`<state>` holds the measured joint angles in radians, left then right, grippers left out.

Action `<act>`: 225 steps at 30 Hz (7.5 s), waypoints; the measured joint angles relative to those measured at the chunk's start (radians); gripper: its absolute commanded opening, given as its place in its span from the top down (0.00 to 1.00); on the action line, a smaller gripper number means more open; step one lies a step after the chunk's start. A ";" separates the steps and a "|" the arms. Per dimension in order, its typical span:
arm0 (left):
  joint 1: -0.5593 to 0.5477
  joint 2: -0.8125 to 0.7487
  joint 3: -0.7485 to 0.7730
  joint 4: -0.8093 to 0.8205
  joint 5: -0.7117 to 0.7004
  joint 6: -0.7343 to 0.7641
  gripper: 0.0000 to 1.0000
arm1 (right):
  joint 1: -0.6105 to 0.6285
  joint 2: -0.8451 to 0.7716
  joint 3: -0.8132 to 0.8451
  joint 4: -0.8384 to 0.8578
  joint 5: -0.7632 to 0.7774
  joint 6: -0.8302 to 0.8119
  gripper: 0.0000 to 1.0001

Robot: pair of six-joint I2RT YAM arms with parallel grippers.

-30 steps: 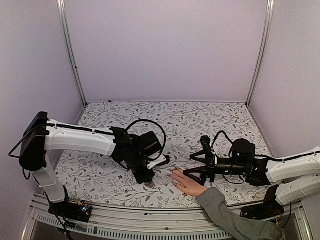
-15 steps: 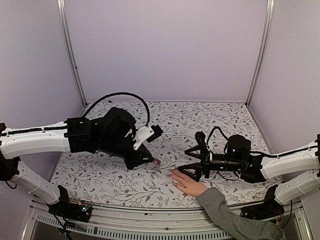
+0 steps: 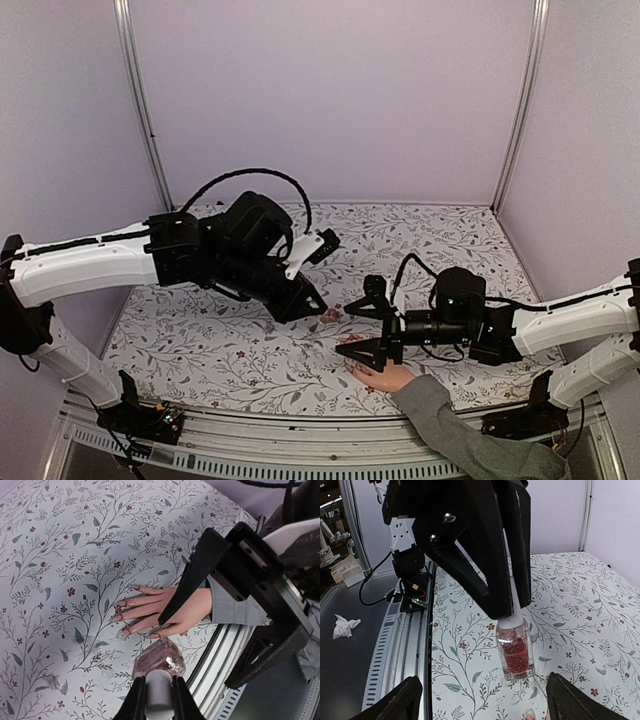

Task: Paint the nails
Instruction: Pick up the nail polish bottle from the center of the board, then unscrew the nail polish bottle.

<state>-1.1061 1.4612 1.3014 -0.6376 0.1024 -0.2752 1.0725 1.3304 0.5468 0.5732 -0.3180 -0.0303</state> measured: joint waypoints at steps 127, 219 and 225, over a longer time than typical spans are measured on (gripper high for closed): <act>-0.107 -0.267 -0.451 0.839 -0.051 0.228 1.00 | -0.002 -0.018 0.248 -0.230 -0.110 -0.056 1.00; -0.001 -0.217 -0.441 0.869 -0.030 0.168 1.00 | -0.063 0.083 0.330 -0.237 -0.109 -0.006 1.00; -0.003 -0.166 -0.393 0.875 -0.188 0.115 1.00 | -0.066 0.110 0.376 -0.258 0.026 0.006 1.00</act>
<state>-1.1095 1.2953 0.9081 0.2371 -0.0853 -0.1600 1.0069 1.4406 0.9230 0.3153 -0.2924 -0.0242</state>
